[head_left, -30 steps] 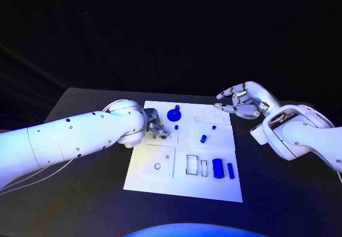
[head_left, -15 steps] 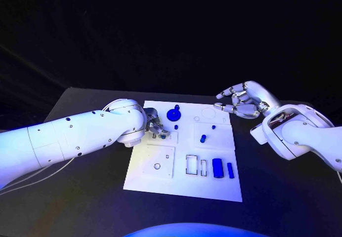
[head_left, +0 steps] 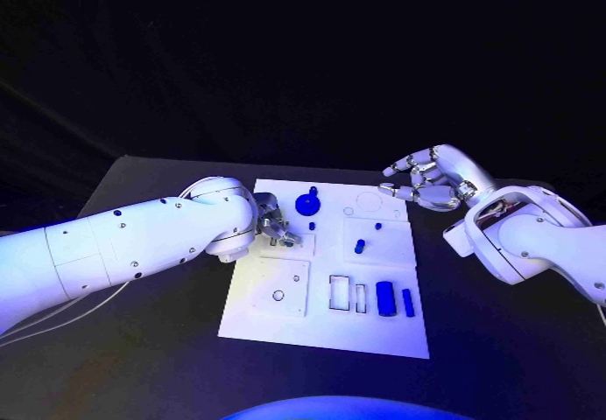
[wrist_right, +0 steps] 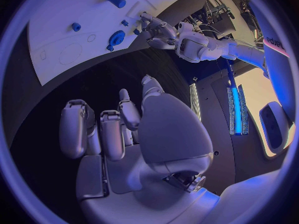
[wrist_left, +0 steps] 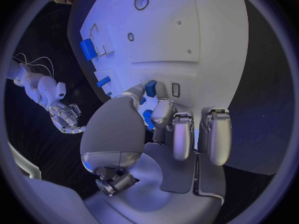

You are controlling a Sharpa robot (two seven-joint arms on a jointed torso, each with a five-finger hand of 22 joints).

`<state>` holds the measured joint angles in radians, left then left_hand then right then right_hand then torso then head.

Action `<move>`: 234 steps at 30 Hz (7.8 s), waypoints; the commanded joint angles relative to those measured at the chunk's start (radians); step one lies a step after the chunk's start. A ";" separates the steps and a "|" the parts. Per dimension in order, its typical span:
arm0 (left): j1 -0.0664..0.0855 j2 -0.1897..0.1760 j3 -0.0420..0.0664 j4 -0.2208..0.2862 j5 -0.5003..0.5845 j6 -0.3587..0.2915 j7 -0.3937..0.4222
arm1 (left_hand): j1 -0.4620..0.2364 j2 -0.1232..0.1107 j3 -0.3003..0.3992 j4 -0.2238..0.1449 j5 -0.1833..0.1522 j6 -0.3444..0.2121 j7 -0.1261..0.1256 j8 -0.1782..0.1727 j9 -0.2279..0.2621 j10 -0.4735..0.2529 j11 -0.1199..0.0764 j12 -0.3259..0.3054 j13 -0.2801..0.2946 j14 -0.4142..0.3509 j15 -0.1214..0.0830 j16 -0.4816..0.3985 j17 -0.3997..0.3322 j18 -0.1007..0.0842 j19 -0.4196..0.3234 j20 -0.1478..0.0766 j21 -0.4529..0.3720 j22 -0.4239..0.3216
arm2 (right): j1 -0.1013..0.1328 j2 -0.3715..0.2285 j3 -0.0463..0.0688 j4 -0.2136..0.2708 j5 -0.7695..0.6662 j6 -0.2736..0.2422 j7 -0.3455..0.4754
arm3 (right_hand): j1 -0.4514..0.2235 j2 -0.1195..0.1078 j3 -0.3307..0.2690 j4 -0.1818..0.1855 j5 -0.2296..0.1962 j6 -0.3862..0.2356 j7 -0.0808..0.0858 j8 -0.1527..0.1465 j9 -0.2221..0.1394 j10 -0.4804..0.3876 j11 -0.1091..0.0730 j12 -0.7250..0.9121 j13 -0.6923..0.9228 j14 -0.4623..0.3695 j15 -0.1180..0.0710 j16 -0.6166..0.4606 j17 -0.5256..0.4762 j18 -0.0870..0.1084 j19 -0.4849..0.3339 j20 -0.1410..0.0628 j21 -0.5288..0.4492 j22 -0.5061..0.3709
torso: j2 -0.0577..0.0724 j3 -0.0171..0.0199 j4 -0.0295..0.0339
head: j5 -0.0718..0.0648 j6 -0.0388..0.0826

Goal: Assemble the parts on the task board

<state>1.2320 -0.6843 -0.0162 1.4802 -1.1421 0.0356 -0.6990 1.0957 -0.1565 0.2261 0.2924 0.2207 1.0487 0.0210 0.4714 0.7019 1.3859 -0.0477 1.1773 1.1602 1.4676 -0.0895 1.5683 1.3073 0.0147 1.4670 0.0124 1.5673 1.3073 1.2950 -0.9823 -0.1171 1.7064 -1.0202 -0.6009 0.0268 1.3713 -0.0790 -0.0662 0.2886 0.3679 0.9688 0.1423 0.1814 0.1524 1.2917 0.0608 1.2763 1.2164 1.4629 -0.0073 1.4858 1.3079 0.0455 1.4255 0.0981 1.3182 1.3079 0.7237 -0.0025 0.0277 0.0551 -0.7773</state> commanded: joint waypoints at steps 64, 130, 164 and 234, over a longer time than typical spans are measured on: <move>0.108 0.133 0.020 -0.342 0.015 0.145 0.016 | 0.022 0.050 -0.163 0.002 0.007 -0.040 0.037 -0.088 -0.065 -0.070 0.035 -0.105 -0.113 0.103 0.020 0.002 0.263 -0.012 0.098 0.018 -0.002 0.254 | -0.009 0.012 0.000 -0.008 -0.003 -0.001 0.013 | -0.004 0.003 -0.008 -0.003 0.006 0.000 -0.002 0.003 0.000 -0.007 -0.003 -0.007 -0.004 0.068 -0.007 -0.008 0.099 0.018 -0.007 -0.004 -0.012 0.099 | 0.001 0.0003 -0.0002 | 0.027 0.020; 0.096 0.142 0.015 -0.360 0.119 0.135 0.028 | 0.323 0.135 0.109 -0.063 0.016 -0.046 0.032 -0.041 -0.049 -0.075 0.023 -0.114 -0.134 0.103 0.008 0.002 0.263 -0.012 0.097 0.005 -0.003 0.252 | -0.010 0.019 0.000 -0.013 -0.002 -0.001 0.013 | -0.002 0.007 -0.007 -0.004 0.014 0.001 -0.003 0.004 0.000 -0.004 -0.003 -0.004 -0.002 0.068 -0.007 -0.008 0.100 0.018 -0.006 -0.004 -0.012 0.099 | 0.000 0.0010 0.0007 | 0.028 0.002; 0.077 -0.026 0.014 -0.093 0.120 0.048 0.063 | 0.268 0.007 0.313 -0.108 0.011 -0.077 0.018 0.029 0.008 -0.049 0.016 -0.078 -0.112 0.103 0.006 0.002 0.263 -0.012 0.097 0.007 -0.003 0.254 | -0.014 0.015 0.000 -0.013 -0.002 0.002 0.010 | -0.004 0.009 -0.007 -0.003 0.019 0.001 -0.003 0.005 0.000 -0.005 -0.003 -0.005 -0.003 0.068 -0.007 -0.009 0.098 0.018 -0.007 -0.004 -0.015 0.098 | -0.001 0.0001 0.0011 | 0.041 0.005; 0.009 -0.074 0.013 0.003 0.037 0.043 0.030 | 0.273 -0.033 0.346 -0.139 0.011 -0.063 0.014 0.039 0.007 -0.022 0.011 -0.050 -0.086 0.103 0.001 0.002 0.263 -0.015 0.104 0.004 0.003 0.263 | -0.020 0.009 0.000 -0.013 -0.002 0.006 0.014 | -0.011 0.013 -0.009 -0.001 0.028 0.001 -0.003 0.006 0.000 -0.004 -0.003 -0.004 -0.003 0.068 -0.007 -0.009 0.098 0.018 -0.006 -0.004 -0.015 0.098 | 0.001 -0.0007 0.0006 | 0.046 -0.006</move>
<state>1.2425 -0.7580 -0.0026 1.4812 -1.0948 0.0533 -0.6584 1.3635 -0.1838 0.4435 0.2797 0.2291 0.9809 0.0425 0.5065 0.7076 1.3555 -0.0353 1.1237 1.0753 1.4675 -0.0822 1.5683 1.3074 0.0147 1.4634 0.0233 1.5673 1.3073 1.2761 -0.9736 -0.1171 1.6925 -1.0172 -0.6038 0.0332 1.3662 -0.0739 -0.0687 0.2858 0.3911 0.9688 0.1423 0.1814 0.1522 1.2918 0.0609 1.2724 1.2138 1.4629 -0.0073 1.4798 1.3076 0.0454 1.4218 0.0945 1.3067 1.3079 0.7237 -0.0029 0.0283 0.1011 -0.7828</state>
